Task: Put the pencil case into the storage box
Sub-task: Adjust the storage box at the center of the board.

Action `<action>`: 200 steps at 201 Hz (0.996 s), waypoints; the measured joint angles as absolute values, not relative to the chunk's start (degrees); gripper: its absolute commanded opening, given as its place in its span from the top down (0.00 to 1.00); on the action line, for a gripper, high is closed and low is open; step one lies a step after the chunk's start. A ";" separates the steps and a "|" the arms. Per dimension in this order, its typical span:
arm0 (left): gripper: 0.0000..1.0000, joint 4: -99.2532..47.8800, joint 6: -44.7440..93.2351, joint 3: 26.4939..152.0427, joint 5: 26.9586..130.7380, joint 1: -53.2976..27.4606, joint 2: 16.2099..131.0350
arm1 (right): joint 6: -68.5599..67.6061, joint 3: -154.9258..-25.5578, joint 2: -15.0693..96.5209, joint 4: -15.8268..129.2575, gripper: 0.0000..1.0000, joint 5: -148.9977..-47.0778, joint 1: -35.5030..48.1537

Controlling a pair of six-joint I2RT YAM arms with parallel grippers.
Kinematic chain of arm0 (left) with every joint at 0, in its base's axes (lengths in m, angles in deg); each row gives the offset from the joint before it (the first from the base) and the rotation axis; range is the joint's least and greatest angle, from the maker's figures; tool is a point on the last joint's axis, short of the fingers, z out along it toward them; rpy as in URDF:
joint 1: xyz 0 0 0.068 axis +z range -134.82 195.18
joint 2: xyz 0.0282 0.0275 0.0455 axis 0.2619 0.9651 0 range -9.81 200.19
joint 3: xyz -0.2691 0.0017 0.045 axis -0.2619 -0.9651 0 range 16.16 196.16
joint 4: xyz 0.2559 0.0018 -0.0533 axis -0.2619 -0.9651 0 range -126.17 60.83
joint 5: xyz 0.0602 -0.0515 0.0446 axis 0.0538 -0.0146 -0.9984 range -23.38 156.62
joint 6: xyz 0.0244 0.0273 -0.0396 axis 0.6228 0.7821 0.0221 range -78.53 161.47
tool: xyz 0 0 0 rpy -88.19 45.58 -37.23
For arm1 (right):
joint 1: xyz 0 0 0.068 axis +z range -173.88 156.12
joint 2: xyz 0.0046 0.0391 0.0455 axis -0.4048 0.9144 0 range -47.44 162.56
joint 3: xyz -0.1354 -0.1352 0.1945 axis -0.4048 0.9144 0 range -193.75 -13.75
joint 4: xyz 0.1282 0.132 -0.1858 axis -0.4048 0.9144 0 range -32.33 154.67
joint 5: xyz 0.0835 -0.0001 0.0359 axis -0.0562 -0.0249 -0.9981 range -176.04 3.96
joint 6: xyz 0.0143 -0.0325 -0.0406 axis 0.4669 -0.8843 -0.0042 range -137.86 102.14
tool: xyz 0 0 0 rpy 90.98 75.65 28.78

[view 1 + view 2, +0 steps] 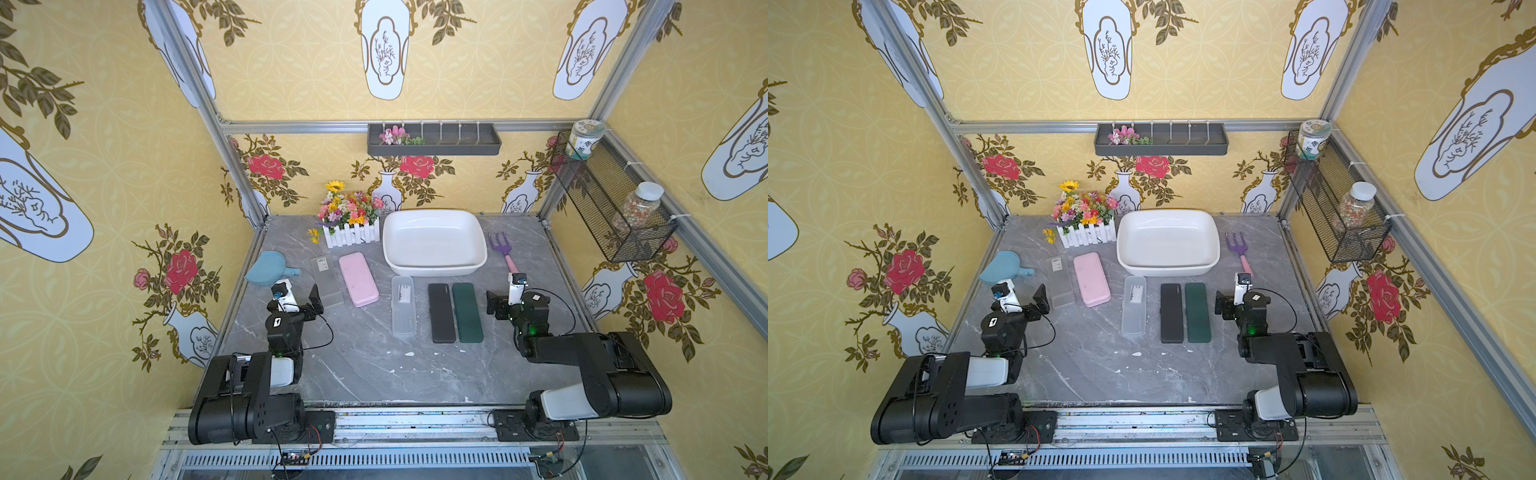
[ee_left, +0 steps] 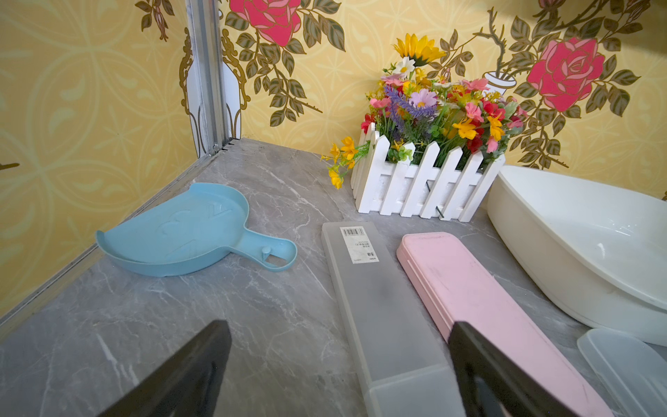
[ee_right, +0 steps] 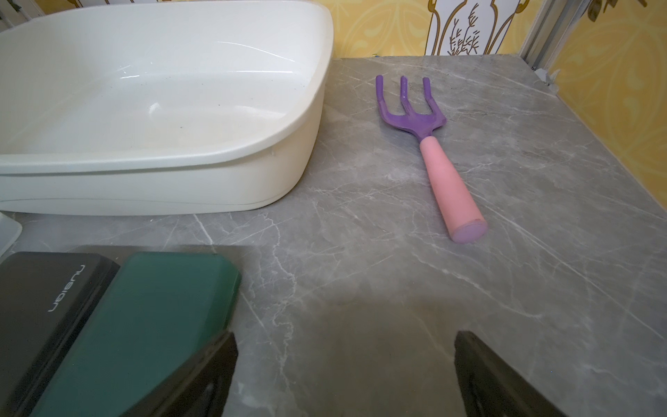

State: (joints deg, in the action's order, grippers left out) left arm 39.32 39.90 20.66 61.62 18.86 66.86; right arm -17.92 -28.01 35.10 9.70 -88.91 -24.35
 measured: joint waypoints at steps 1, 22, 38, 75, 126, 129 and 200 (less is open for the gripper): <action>0.00 39.32 39.90 20.66 61.62 18.86 66.86 | -17.92 -28.01 35.10 9.70 0.03 -88.91 -24.35; 0.00 39.32 39.92 20.66 61.60 18.75 66.88 | -17.92 -28.01 35.10 9.70 0.03 -88.91 -24.35; 0.00 39.32 39.92 20.66 61.62 18.75 66.88 | -17.92 -28.12 35.13 9.72 0.03 -89.24 -24.70; 0.00 39.30 39.92 20.66 61.62 18.75 66.88 | -17.65 -28.47 35.37 9.70 0.03 -91.25 -26.47; 0.00 38.03 39.90 21.01 62.72 19.98 66.81 | -17.72 -29.24 34.84 10.75 0.03 -93.74 -26.55; 0.00 37.90 39.90 21.09 62.96 20.02 66.68 | -17.72 -29.61 34.56 11.49 0.03 -93.83 -26.53; 0.03 20.33 39.29 29.29 57.14 17.42 52.82 | -20.82 -48.54 31.45 37.87 0.03 -86.71 -16.26</action>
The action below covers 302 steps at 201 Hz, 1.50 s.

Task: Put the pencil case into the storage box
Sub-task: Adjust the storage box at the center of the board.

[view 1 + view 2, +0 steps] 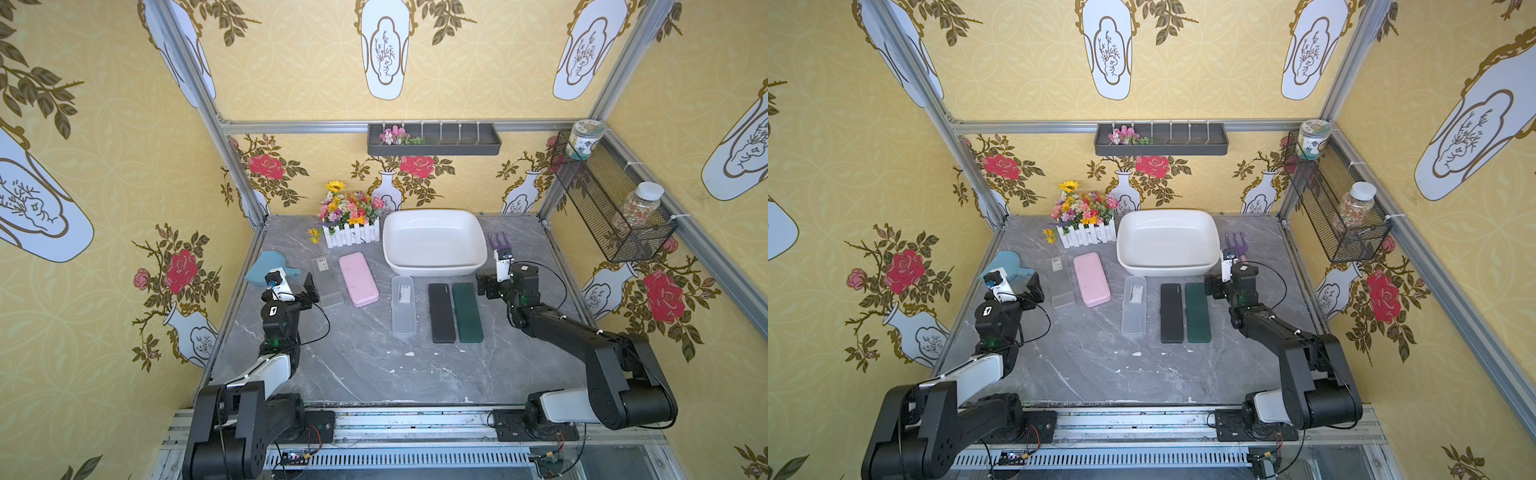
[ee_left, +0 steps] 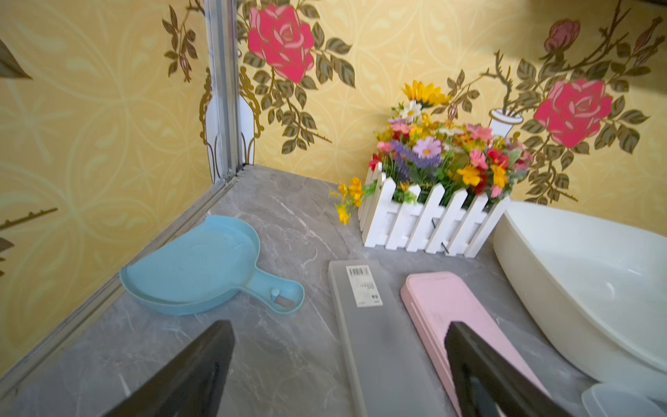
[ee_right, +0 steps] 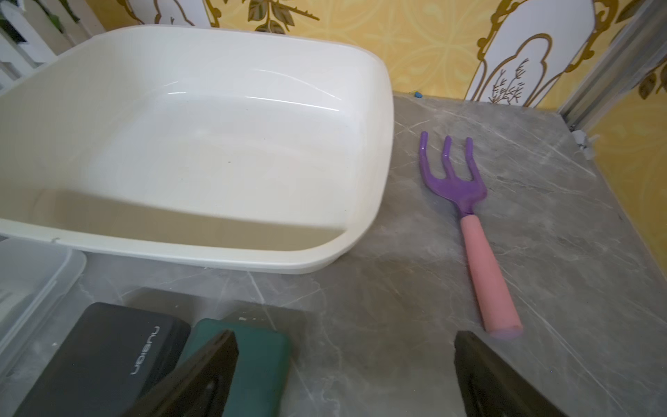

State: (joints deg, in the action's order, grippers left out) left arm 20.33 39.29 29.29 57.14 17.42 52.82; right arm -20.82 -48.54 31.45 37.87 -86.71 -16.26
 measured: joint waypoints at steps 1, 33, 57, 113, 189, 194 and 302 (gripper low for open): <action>0.03 20.15 39.27 29.42 57.08 17.36 52.61 | -20.80 -48.76 31.39 38.27 0.03 -86.68 -16.19; 0.01 8.79 35.68 39.87 54.00 13.22 49.46 | -17.98 -58.00 28.13 48.28 0.03 -86.60 -15.08; 0.00 0.20 31.71 47.76 55.22 9.20 51.84 | -17.74 -63.44 26.38 54.95 0.03 -90.12 -13.29; 0.00 -10.14 15.95 54.71 67.18 8.42 59.23 | -15.45 -68.25 28.26 65.79 0.03 -100.28 -11.49; 0.00 -10.58 3.62 58.40 76.73 4.04 66.75 | -8.32 -70.57 35.78 64.89 0.03 -103.54 -4.35; 0.00 -10.45 3.45 58.75 76.82 3.78 67.25 | -7.69 -70.68 35.89 64.85 0.03 -102.51 -4.46; 0.10 -14.43 7.31 71.45 73.51 -2.88 80.54 | -7.18 -75.46 39.80 67.49 0.03 -90.68 -16.11</action>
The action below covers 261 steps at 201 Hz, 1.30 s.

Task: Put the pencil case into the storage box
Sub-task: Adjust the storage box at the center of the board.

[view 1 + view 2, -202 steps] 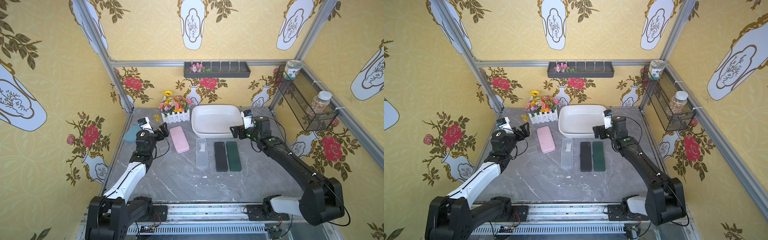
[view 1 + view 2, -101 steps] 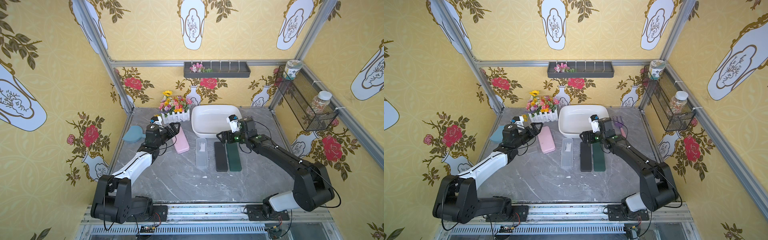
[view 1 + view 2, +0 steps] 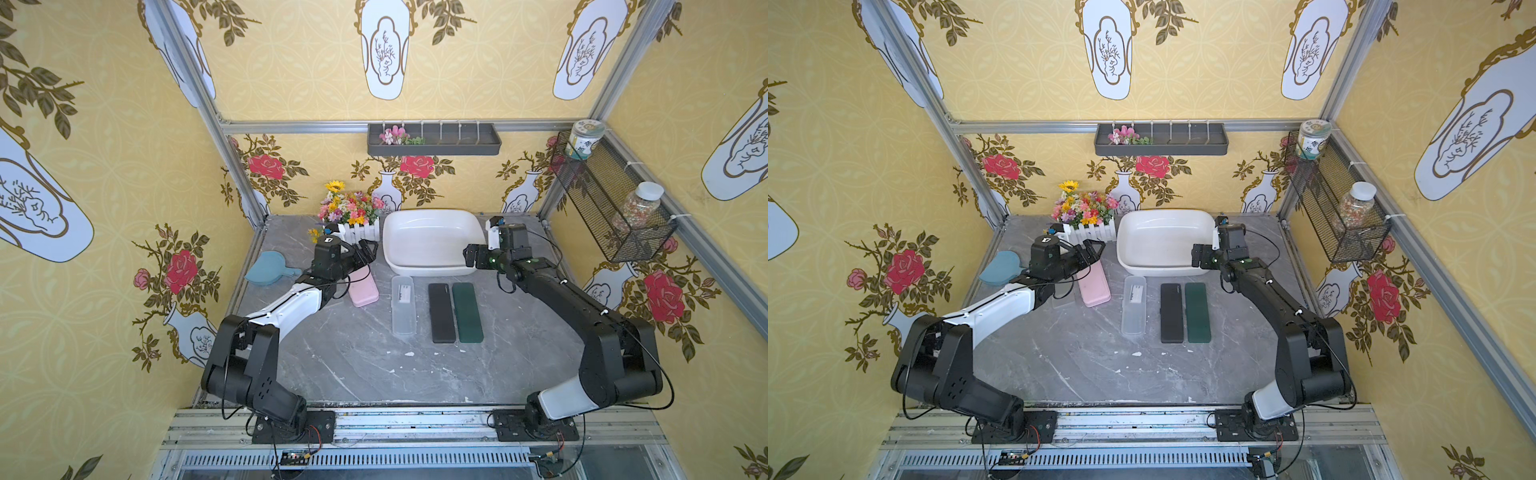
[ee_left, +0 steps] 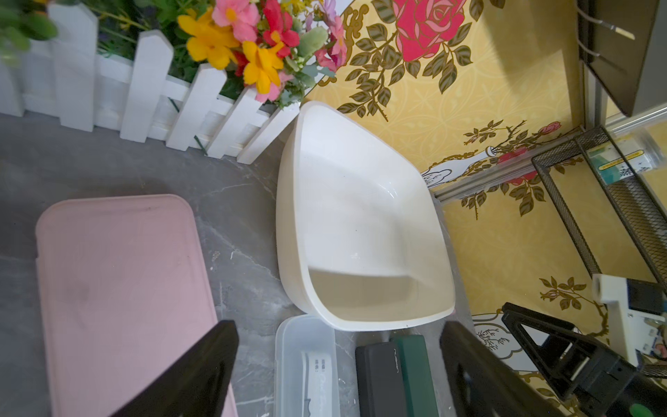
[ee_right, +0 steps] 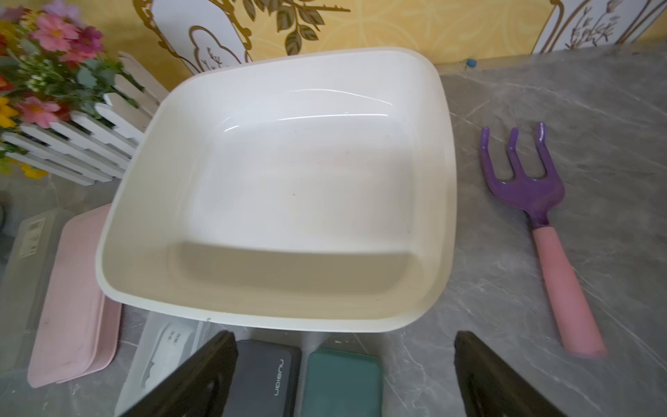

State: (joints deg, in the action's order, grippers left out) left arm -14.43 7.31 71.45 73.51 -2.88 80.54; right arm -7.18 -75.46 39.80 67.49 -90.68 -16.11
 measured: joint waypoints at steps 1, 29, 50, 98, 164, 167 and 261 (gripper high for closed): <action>0.10 -14.45 7.38 71.65 73.49 -2.91 80.69 | -7.18 -75.42 39.83 67.53 0.03 -90.71 -16.22; 0.13 -15.54 8.67 77.09 72.09 -4.09 85.78 | -7.23 -74.87 40.94 68.06 0.03 -90.77 -18.23; 0.17 -15.76 9.19 79.76 71.31 -4.96 89.52 | -7.71 -75.92 43.13 68.63 0.03 -91.10 -19.28; 0.18 -17.07 9.39 82.31 70.02 -5.16 94.42 | -9.13 -77.06 46.03 69.44 0.03 -91.05 -21.61; 0.20 -19.50 11.12 92.06 68.25 -6.64 103.60 | -8.78 -81.45 54.16 69.63 0.03 -93.44 -25.90; 0.20 -19.61 11.12 92.30 68.25 -6.64 103.97 | -8.71 -81.76 54.64 69.63 0.03 -93.66 -25.90; 0.35 -21.09 11.25 95.80 70.24 -7.54 110.18 | -7.64 -88.69 63.39 69.72 0.03 -99.47 -23.30</action>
State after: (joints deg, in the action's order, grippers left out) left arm -21.09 11.25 95.80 70.24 -7.54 110.18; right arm -7.64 -88.69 63.39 69.72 -99.47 -23.30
